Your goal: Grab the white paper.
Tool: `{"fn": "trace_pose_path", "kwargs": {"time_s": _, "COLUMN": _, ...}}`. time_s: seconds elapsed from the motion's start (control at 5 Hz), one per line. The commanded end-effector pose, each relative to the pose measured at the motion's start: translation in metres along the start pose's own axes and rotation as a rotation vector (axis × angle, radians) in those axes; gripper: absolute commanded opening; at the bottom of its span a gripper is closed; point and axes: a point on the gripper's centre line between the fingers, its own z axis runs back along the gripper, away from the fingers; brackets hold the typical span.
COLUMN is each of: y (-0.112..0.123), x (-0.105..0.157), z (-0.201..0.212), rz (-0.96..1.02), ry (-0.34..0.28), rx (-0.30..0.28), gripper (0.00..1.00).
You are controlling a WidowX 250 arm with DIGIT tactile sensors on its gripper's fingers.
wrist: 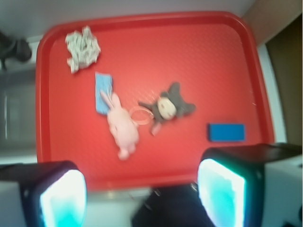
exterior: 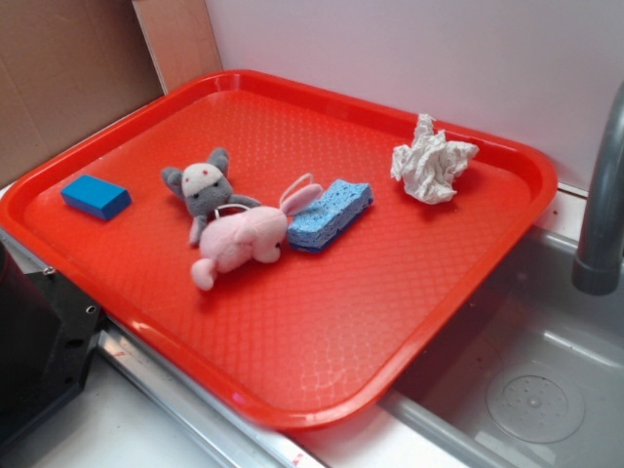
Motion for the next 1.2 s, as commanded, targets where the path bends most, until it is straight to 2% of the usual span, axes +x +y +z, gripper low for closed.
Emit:
{"fn": "trace_pose_path", "kwargs": {"time_s": 0.0, "y": -0.041, "x": 0.059, "z": -0.049, "rz": 0.084, "ry": -0.111, "rx": -0.044, "gripper": 1.00}}
{"fn": "trace_pose_path", "kwargs": {"time_s": 0.2, "y": -0.063, "x": 0.082, "z": -0.080, "rz": 0.076, "ry": -0.098, "rx": -0.109, "gripper": 1.00}}
{"fn": "trace_pose_path", "kwargs": {"time_s": 0.4, "y": -0.078, "x": 0.100, "z": -0.113, "rz": 0.140, "ry": -0.095, "rx": -0.058, "gripper": 1.00}}
{"fn": "trace_pose_path", "kwargs": {"time_s": 0.6, "y": -0.087, "x": 0.116, "z": -0.137, "rz": 0.163, "ry": -0.086, "rx": -0.036, "gripper": 1.00}}
{"fn": "trace_pose_path", "kwargs": {"time_s": 1.0, "y": -0.087, "x": 0.139, "z": -0.175, "rz": 0.195, "ry": -0.047, "rx": 0.018, "gripper": 1.00}}
